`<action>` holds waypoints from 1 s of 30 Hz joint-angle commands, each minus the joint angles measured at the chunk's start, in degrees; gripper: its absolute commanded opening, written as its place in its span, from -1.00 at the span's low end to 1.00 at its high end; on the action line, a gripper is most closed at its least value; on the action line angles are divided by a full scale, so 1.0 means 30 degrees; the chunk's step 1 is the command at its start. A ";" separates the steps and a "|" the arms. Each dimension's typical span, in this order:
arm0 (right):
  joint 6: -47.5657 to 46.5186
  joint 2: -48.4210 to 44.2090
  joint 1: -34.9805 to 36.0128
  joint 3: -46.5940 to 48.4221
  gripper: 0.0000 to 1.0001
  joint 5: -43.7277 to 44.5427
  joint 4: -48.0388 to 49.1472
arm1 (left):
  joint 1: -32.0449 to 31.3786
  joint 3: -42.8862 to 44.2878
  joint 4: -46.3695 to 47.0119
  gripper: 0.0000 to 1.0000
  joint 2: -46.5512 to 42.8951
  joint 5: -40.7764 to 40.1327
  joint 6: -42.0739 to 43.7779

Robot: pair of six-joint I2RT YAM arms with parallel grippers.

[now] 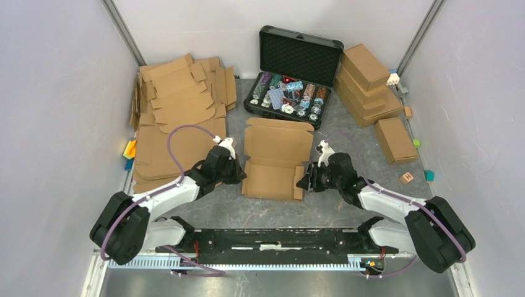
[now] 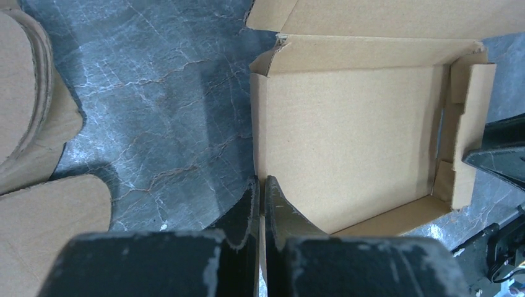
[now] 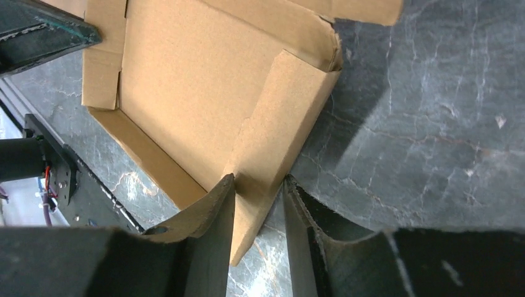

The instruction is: Fold the paper box

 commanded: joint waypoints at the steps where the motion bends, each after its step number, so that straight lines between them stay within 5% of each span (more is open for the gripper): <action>1: -0.0774 0.1027 0.0618 0.1886 -0.26 0.1350 -0.1839 | -0.0529 0.0701 0.0463 -0.95 -0.0927 -0.0593 0.0111; 14: -0.1408 0.1507 0.1956 0.4013 -0.31 0.6051 -0.5629 | -0.2501 0.1246 -0.1418 -0.95 -0.3087 -0.3234 -0.0431; 23: -0.1350 0.1280 0.3109 0.4772 -0.73 0.9045 -0.6795 | -0.4186 0.1426 -0.1851 -0.96 -0.4379 -0.5190 -0.1929; 30: -0.1184 0.2136 0.4379 0.6481 -0.74 1.2212 -0.8818 | -0.5962 0.1864 -0.2227 -0.96 -0.4879 -0.7475 -0.3228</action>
